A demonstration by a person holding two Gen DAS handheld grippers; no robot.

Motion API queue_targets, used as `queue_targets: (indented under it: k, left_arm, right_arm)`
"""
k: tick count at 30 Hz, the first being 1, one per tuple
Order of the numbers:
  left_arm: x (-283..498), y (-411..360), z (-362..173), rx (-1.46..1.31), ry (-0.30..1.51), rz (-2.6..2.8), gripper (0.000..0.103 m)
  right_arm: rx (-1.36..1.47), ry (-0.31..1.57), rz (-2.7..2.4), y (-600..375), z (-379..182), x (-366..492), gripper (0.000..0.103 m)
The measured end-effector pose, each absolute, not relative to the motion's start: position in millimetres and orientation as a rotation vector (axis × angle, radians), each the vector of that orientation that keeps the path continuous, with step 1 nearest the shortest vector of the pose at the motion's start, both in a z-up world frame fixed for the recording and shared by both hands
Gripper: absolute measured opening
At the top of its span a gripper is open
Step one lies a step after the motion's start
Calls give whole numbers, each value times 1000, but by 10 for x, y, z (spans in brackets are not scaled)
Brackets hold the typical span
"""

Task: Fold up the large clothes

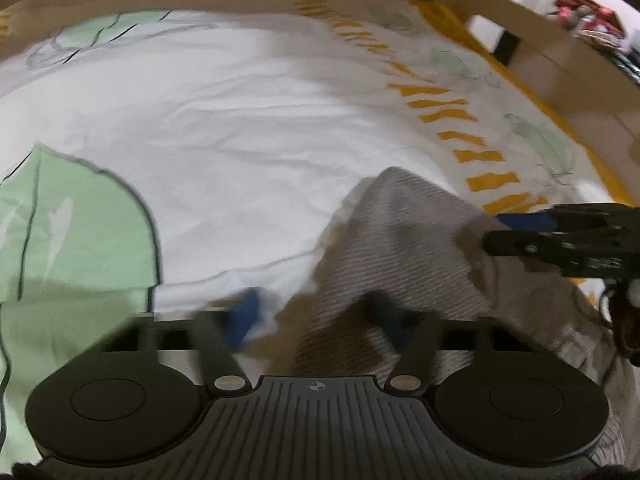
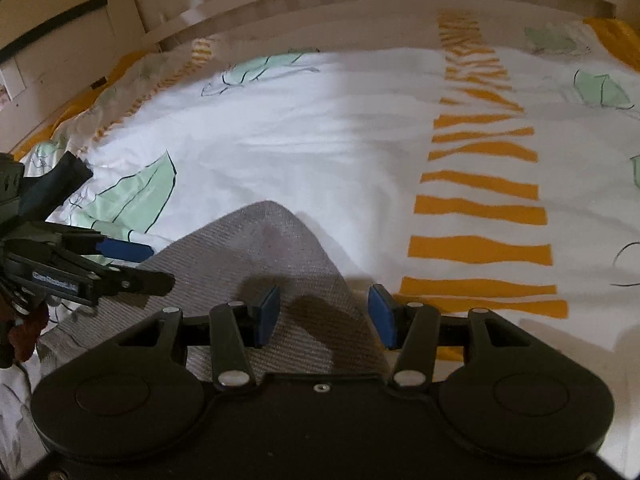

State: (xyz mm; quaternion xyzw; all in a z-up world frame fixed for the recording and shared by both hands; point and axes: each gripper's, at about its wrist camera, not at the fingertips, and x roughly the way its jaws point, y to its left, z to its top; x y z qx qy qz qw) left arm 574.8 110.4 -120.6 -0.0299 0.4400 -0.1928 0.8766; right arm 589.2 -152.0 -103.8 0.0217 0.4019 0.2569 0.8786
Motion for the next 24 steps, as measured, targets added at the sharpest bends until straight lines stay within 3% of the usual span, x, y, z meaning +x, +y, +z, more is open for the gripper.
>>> queue_targets:
  k: [3, 15, 24]
  left_arm:
    - [5688, 1044, -1117, -34, 876, -392, 4]
    - [4433, 1001, -329, 63, 485, -468, 4]
    - [3234, 927, -353, 204, 484, -641, 4]
  right_arm:
    - [30, 835, 546, -1485, -1028, 5864, 11]
    - [-49, 518, 613, -1688, -229, 4878, 10]
    - [-165, 471, 740, -1823, -41, 3632, 10]
